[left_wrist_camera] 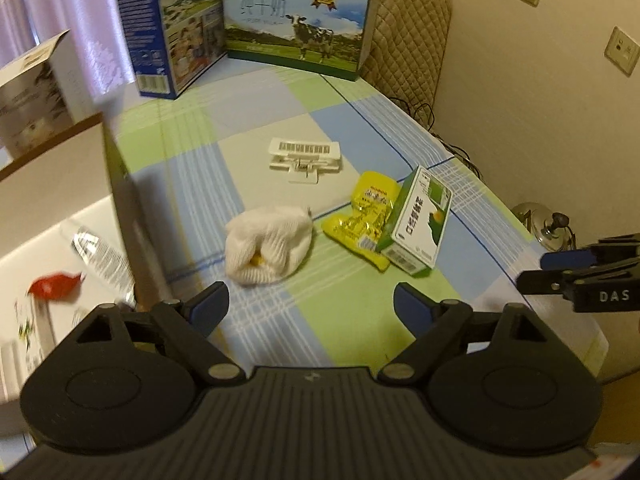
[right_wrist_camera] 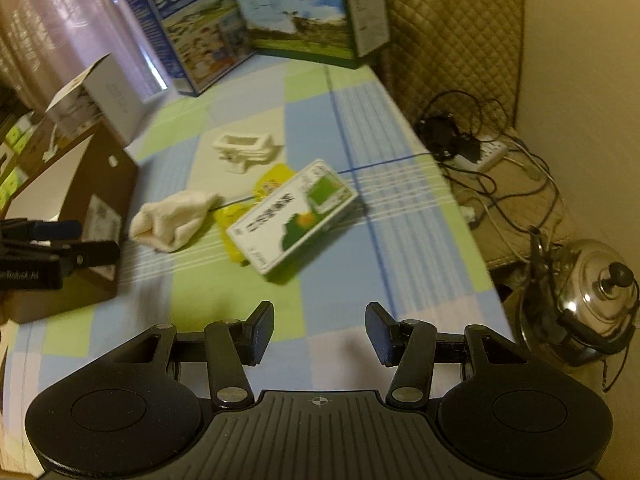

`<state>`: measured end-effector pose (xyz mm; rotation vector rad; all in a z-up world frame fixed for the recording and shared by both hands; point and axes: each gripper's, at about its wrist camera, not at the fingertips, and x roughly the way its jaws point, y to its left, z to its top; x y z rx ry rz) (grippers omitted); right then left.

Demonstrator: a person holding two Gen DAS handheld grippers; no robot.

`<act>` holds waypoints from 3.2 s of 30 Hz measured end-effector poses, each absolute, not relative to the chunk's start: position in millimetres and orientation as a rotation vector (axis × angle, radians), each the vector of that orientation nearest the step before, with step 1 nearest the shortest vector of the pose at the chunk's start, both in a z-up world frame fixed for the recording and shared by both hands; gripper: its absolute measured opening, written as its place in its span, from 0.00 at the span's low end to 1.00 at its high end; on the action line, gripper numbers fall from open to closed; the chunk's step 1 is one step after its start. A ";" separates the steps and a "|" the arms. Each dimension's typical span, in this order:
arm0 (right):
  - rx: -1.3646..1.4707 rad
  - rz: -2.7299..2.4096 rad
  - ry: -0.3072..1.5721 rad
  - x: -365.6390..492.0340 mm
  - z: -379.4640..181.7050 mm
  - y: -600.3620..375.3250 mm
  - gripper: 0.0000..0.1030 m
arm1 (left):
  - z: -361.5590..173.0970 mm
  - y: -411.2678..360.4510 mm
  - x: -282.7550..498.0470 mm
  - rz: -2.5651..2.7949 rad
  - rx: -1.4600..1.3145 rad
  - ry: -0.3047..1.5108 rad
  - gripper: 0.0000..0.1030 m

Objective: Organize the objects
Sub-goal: 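Withdraw both tools from the box toward the white cloth and green box, then grasp the white cloth with the left tool and lift it, then carry the white cloth with the left tool while the right tool grasps the green medicine box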

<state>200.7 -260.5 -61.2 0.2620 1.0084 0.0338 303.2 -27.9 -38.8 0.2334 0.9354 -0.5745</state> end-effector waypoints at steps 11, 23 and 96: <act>0.335 -0.022 1.041 217.4 -77.6 -283.3 0.47 | -74.7 -66.6 373.9 -0.540 0.327 1.049 0.83; 0.363 -0.070 1.057 230.5 -89.1 -296.4 0.47 | -122.9 -89.4 417.7 -0.466 0.378 1.192 0.83; 0.080 0.093 1.135 277.8 -131.2 -221.9 0.51 | -104.1 186.8 207.3 0.194 -0.092 1.115 0.39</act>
